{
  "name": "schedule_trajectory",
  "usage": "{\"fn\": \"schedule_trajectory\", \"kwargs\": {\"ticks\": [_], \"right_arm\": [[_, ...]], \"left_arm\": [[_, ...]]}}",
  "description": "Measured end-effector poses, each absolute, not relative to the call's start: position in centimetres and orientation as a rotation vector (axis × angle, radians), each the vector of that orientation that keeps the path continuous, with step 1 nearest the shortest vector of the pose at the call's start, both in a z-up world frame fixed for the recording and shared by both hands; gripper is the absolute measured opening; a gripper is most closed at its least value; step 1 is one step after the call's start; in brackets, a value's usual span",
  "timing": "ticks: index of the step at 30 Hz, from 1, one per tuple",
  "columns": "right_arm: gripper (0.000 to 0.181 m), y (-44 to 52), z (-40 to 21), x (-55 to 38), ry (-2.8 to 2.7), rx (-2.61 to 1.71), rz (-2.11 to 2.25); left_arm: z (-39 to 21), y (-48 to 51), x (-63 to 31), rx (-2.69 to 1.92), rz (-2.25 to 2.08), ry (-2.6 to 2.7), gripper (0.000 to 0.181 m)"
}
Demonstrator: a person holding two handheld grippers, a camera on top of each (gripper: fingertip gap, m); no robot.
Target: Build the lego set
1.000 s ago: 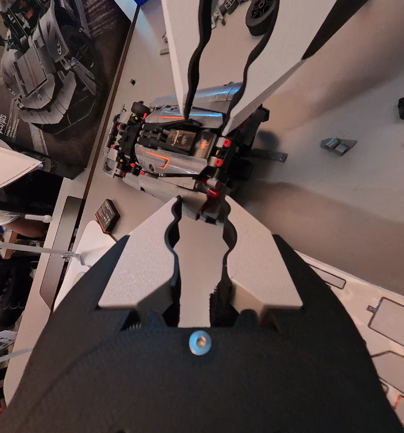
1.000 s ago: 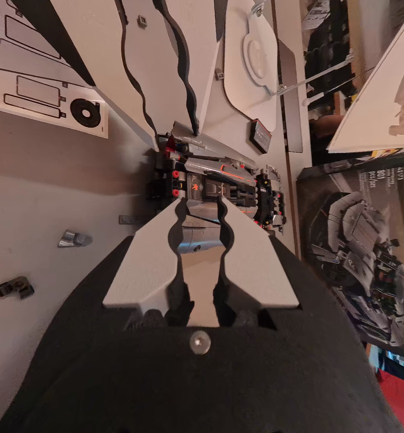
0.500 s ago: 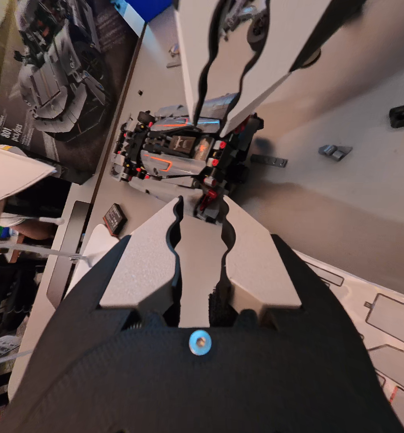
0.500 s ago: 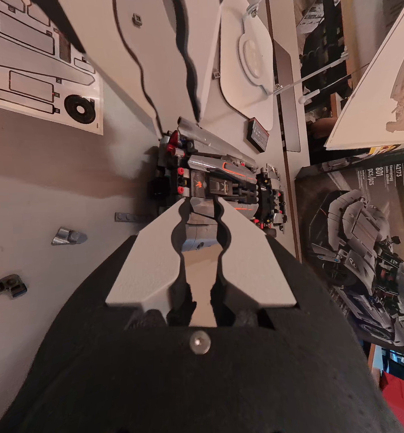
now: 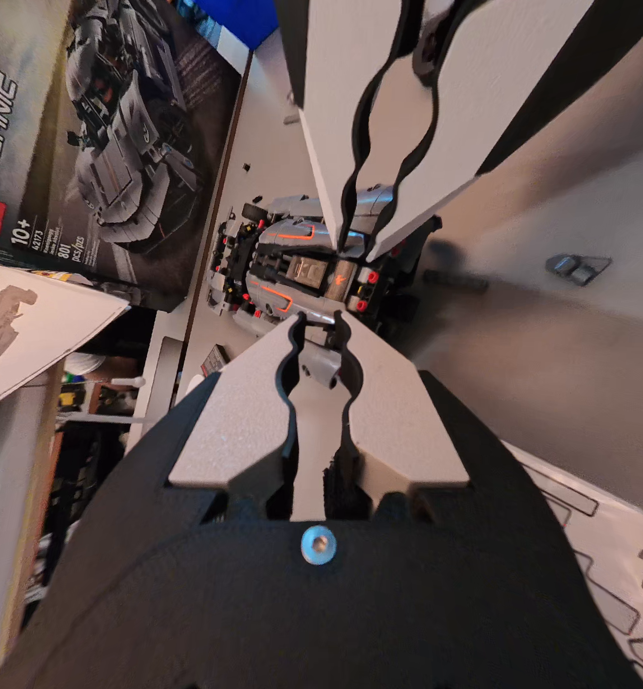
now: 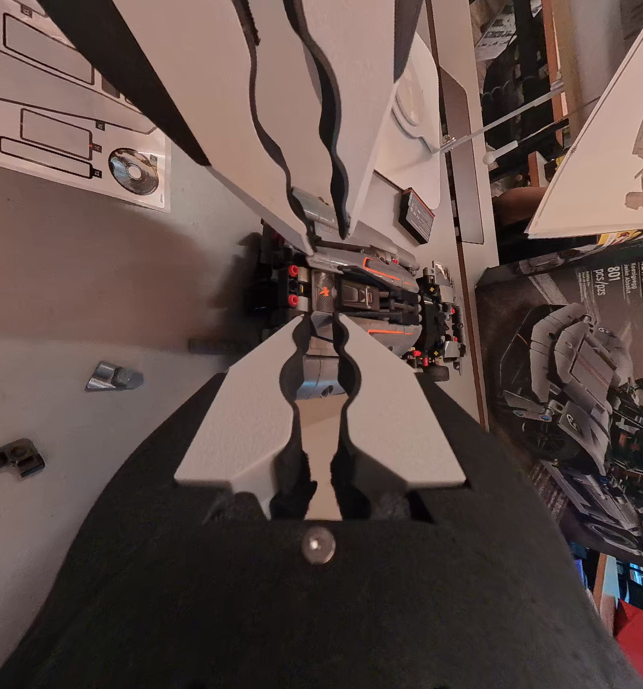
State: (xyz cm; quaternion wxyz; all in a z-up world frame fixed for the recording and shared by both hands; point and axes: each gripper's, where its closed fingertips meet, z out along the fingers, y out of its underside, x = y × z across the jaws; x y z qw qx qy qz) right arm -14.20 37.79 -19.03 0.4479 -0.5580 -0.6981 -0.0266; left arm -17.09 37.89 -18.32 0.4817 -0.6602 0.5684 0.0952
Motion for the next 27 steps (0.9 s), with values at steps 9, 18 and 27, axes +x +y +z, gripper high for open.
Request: {"fn": "schedule_trajectory", "kwargs": {"ticks": [9,18,27], "right_arm": [[0.009,37.8,-19.1,-14.2,-1.712,-1.375,-0.043],[0.009,37.8,-19.1,-14.1,-1.705,-1.364,-0.043],[0.005,38.2,-18.9,-14.0,-1.685,-1.36,-0.04]], "left_arm": [[-18.5,37.7,-16.7,-1.519,0.288,1.446,0.009],[-19.1,38.2,-16.7,-1.504,0.331,1.459,0.012],[-18.6,38.7,-16.6,-1.43,0.446,1.447,0.003]]}}
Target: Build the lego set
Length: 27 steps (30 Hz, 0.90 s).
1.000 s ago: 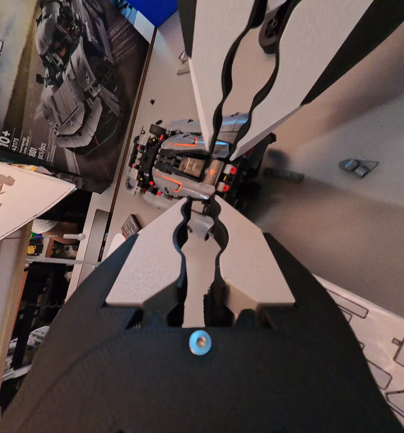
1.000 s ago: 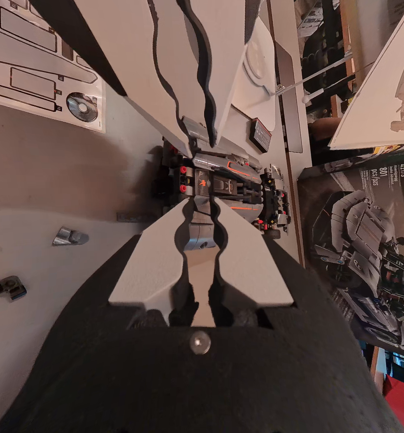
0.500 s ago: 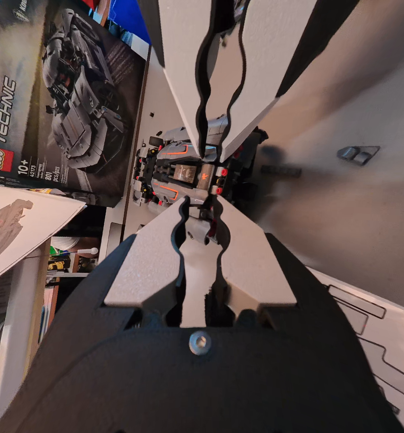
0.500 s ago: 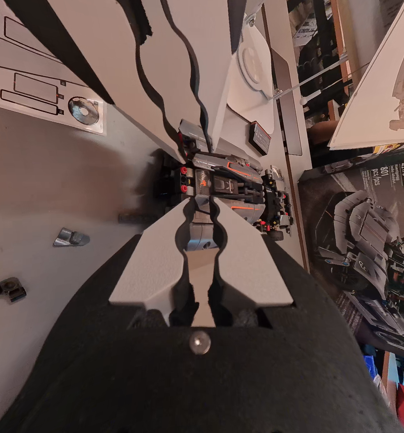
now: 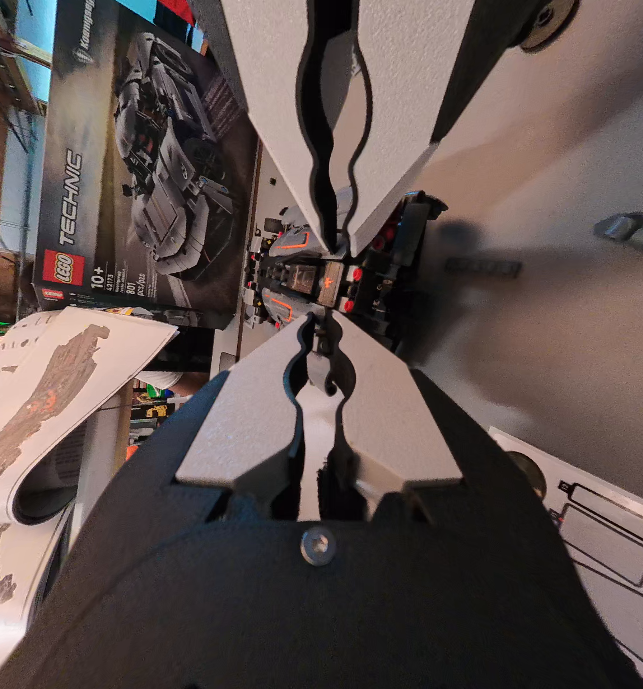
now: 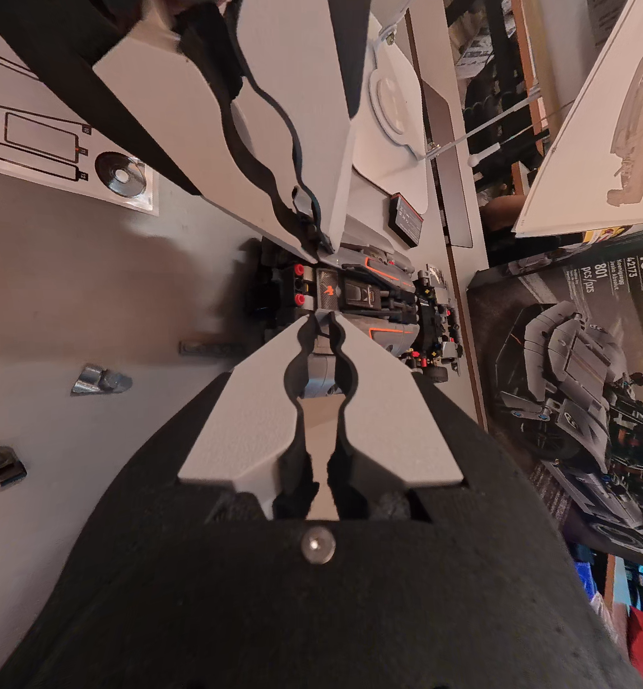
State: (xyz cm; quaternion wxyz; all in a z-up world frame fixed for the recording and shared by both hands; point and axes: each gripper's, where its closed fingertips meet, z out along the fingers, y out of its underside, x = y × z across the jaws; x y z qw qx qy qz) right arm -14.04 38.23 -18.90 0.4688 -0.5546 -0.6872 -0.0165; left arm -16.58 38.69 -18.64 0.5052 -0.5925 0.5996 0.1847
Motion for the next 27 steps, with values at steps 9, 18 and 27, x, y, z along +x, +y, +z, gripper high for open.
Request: {"fn": "schedule_trajectory", "kwargs": {"ticks": [9,18,27], "right_arm": [[0.003,38.7,-17.8,-14.0,-1.66,-1.361,-0.01],[0.001,39.5,-16.1,-14.1,-1.647,-1.386,0.05],[0.001,40.5,-14.9,-14.0,-1.638,-1.404,0.09]], "left_arm": [[-17.5,39.2,-16.5,-1.417,0.454,1.407,0.001],[-16.0,40.1,-16.6,-1.427,0.448,1.38,0.0],[-14.9,41.1,-16.5,-1.423,0.44,1.364,0.0]]}}
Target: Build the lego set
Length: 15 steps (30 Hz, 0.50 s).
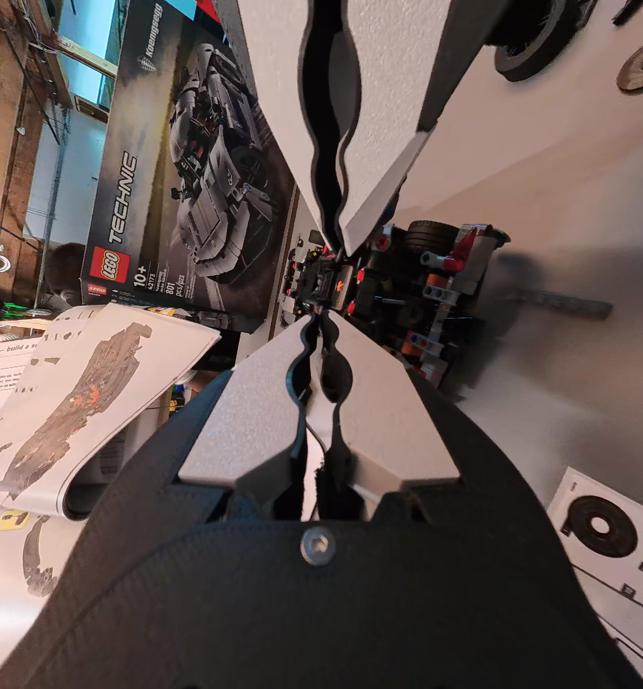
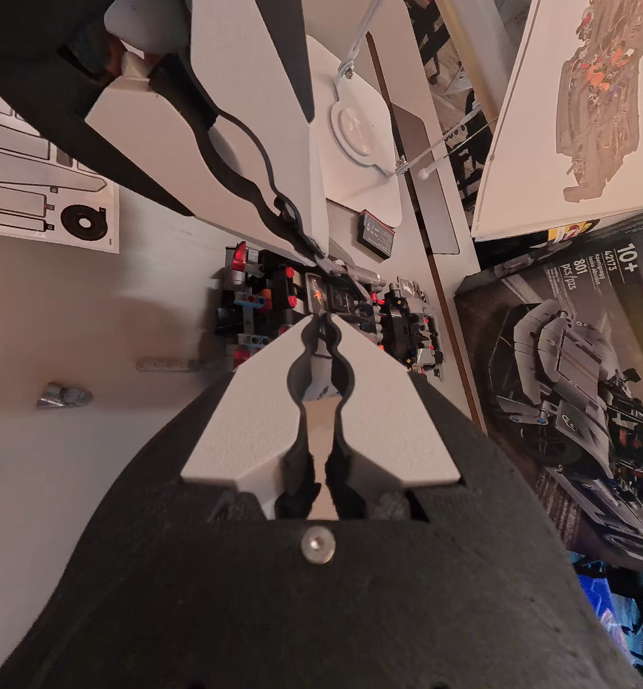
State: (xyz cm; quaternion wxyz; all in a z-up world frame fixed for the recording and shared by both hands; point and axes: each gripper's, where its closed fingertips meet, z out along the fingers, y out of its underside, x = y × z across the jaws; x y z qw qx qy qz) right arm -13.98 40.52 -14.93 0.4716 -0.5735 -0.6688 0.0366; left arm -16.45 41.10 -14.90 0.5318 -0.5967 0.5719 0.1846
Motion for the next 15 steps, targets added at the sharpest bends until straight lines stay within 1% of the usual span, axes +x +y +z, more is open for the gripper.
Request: {"fn": "schedule_trajectory", "kwargs": {"ticks": [15], "right_arm": [[0.002,41.37,-14.43,-13.93,-1.638,-1.443,0.147]], "left_arm": [[-14.36,42.01,-16.43,-1.464,0.4,1.362,0.0]]}}
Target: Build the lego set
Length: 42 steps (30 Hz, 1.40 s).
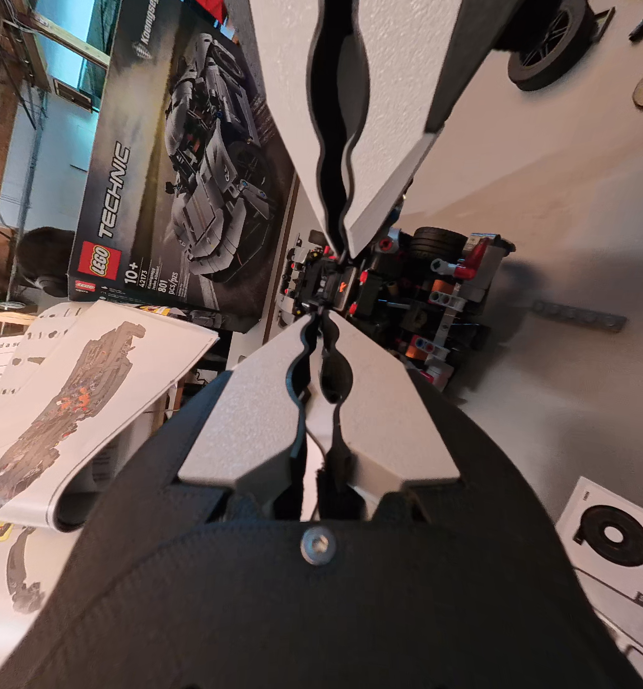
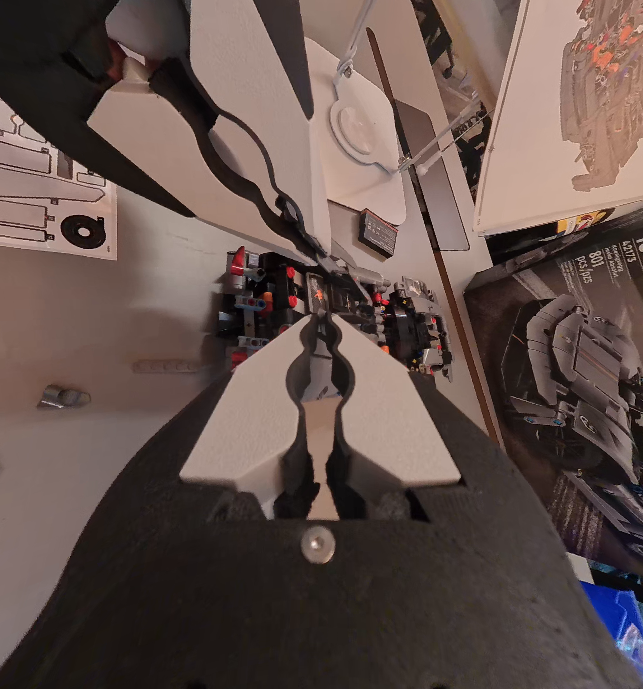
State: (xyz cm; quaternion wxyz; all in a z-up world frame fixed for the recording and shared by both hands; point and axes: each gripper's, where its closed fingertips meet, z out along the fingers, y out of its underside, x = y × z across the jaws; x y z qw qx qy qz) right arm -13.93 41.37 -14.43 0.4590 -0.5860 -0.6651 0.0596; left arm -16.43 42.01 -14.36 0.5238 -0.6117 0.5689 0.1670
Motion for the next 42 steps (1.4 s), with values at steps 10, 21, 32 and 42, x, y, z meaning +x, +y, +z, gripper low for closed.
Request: {"fn": "schedule_trajectory", "kwargs": {"ticks": [10,21,32,42], "right_arm": [[0.03,40.3,-14.7,-11.9,-1.613,-1.438,0.187],[0.039,40.9,-16.7,-9.6,-1.583,-1.476,0.203],[0.052,43.9,-20.7,-9.4,-1.587,-1.638,0.23],[0.051,45.0,-21.4,-10.9,-1.609,-1.683,0.383]], "left_arm": [[-15.1,40.3,-18.0,-1.529,0.32,1.336,0.032],[-17.7,40.6,-16.1,-1.415,0.601,1.411,0.047],[-16.4,41.9,-15.7,-1.4,0.64,1.383,0.014],[-15.1,42.6,-15.9,-1.466,0.599,1.357,0.014]]}}
